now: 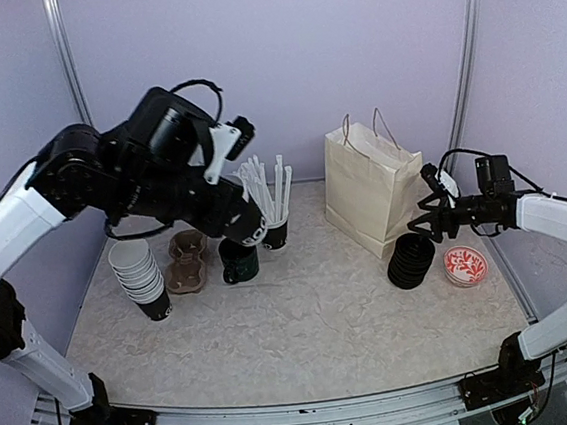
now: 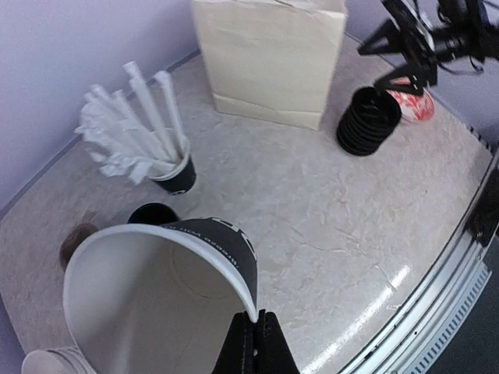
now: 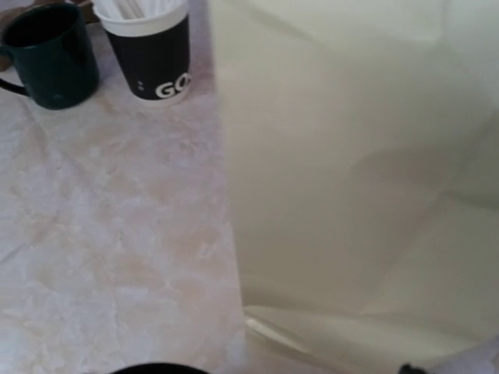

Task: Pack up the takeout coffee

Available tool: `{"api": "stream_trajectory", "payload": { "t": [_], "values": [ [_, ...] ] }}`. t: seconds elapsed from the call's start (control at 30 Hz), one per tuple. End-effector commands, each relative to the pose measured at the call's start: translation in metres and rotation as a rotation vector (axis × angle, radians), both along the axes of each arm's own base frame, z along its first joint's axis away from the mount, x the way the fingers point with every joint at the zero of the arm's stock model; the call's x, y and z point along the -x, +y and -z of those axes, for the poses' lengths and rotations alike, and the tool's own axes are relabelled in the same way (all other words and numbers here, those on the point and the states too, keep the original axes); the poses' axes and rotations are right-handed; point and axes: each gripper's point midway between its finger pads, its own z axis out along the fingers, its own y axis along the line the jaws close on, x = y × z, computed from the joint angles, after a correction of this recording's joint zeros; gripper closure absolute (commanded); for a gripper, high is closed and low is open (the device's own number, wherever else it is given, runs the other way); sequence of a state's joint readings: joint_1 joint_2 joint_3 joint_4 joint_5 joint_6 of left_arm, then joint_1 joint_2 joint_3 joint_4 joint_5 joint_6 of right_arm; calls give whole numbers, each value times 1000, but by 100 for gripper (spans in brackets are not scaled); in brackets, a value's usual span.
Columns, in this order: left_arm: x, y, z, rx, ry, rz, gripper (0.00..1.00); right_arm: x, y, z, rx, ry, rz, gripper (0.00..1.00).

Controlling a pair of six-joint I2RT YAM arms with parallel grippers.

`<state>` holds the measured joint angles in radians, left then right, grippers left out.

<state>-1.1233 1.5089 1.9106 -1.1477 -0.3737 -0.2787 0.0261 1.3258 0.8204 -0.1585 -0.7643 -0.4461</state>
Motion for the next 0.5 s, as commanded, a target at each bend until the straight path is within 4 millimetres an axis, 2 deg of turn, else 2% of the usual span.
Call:
{"api": "stream_trajectory", "payload": {
  "t": [0.0, 0.07, 0.1, 0.17, 0.23, 0.3, 0.47],
  "values": [
    [28, -81, 39, -97, -55, 279, 100, 9, 12, -21, -23, -19, -76, 19],
    [38, -113, 71, -125, -21, 358, 100, 12, 13, -24, -28, -12, -89, 19],
    [41, -123, 80, -122, -8, 374, 100, 12, 13, -25, -28, -9, -88, 19],
    [40, -141, 112, -159, 34, 387, 100, 11, 12, -28, -22, -10, -81, 19],
    [39, -153, 142, -206, 68, 409, 100, 9, 10, -28, -8, -11, -64, 20],
    [34, -158, 162, -240, 93, 394, 100, 6, 6, -27, 10, -8, -37, 21],
    [29, -171, 204, -262, 213, 399, 100, 6, 2, -27, 60, -10, -24, 23]
  ]
}}
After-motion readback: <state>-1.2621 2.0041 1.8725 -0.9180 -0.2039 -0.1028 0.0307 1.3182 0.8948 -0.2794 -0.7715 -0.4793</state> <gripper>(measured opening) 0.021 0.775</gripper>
